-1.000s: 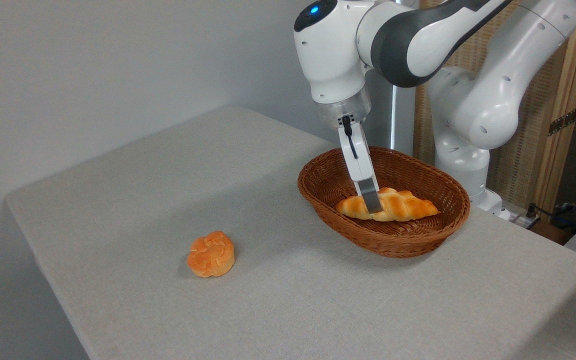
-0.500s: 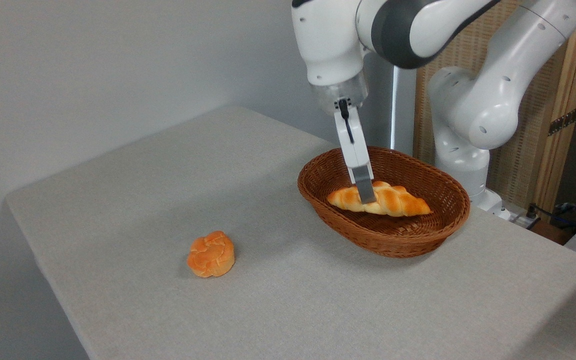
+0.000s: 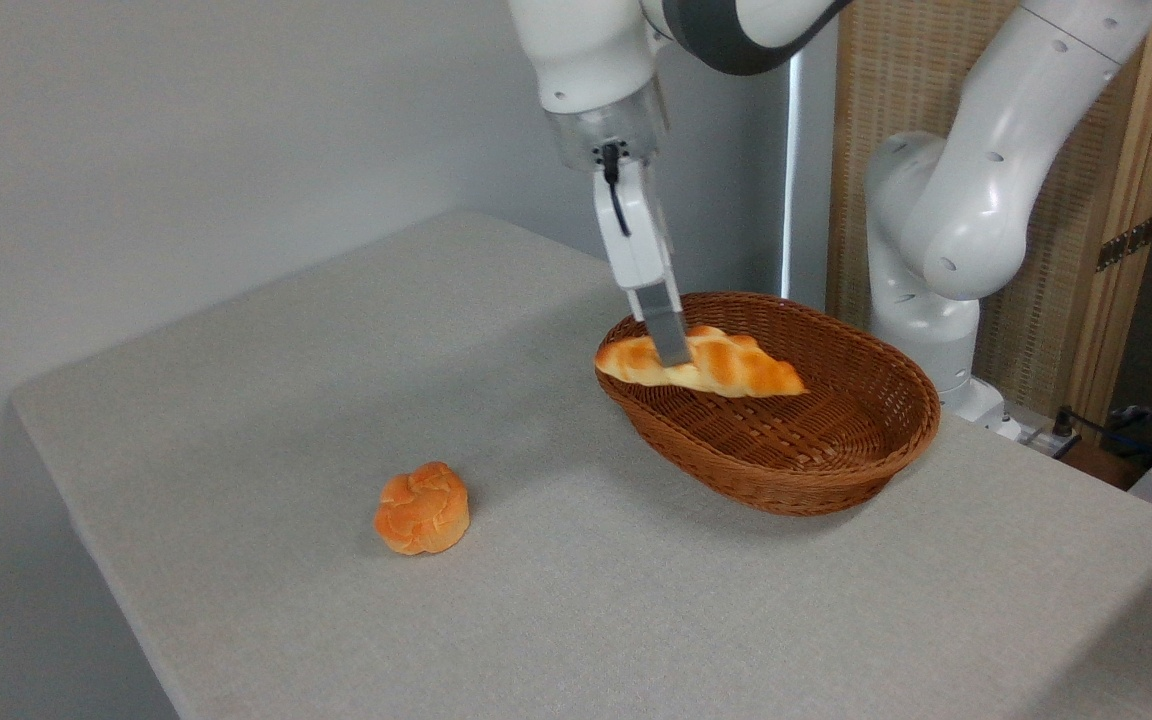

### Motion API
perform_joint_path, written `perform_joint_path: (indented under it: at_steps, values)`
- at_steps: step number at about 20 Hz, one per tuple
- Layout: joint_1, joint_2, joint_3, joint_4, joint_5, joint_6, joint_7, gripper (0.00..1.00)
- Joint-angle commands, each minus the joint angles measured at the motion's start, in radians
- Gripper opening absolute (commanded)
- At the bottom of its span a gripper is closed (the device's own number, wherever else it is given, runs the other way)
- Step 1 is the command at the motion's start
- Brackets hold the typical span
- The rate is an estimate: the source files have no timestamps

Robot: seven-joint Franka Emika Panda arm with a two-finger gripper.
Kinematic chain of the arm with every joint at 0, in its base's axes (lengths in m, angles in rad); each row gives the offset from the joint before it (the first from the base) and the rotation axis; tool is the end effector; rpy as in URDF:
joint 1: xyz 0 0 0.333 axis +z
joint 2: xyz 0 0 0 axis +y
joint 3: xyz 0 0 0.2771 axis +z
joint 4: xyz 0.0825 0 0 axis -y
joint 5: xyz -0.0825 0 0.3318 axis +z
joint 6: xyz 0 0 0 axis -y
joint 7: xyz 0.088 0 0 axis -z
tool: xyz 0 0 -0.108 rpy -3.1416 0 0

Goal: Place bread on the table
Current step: 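Lift the braided roll out of the basket and carry it beside the orange bun, then lower the braided roll onto the table and open the gripper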

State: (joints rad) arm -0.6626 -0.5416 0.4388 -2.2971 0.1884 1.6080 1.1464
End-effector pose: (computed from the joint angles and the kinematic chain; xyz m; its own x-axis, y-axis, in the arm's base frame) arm 0.3500 -0.0427 0.4921 0.0943 -0.9947 -0.0418 -0.9780 -0.1004 0.1827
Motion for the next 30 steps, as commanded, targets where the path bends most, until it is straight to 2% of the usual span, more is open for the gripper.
perform_joint_path:
  at_steps: [1, 4, 6, 9, 15, 17, 19, 21, 22, 23, 24, 26, 30]
  values:
    - [-0.006, 0.176, 0.023, 0.188, -0.104, -0.031, -0.066, 0.21]
    - [0.032, 0.259, 0.041, 0.228, -0.182, 0.050, -0.151, 0.21]
    - [0.089, 0.291, 0.041, 0.228, -0.237, 0.134, -0.207, 0.21]
    - [0.145, 0.351, 0.041, 0.245, -0.274, 0.208, -0.270, 0.22]
    - [0.222, 0.575, 0.040, 0.407, -0.316, 0.319, -0.424, 0.25]
    - [0.239, 0.627, 0.040, 0.462, -0.313, 0.325, -0.441, 0.26]
    - [0.239, 0.649, 0.040, 0.473, -0.302, 0.325, -0.439, 0.33]
    - [0.239, 0.654, 0.038, 0.473, -0.296, 0.326, -0.436, 0.51]
    - [0.239, 0.652, 0.037, 0.476, -0.265, 0.326, -0.435, 0.73]
    - [0.239, 0.652, 0.035, 0.478, -0.242, 0.326, -0.436, 0.85]
    - [0.239, 0.652, 0.032, 0.484, -0.191, 0.326, -0.436, 0.98]
    - [0.239, 0.652, 0.029, 0.489, -0.141, 0.326, -0.439, 1.00]
    - [0.241, 0.654, -0.009, 0.489, -0.132, 0.325, -0.441, 1.00]
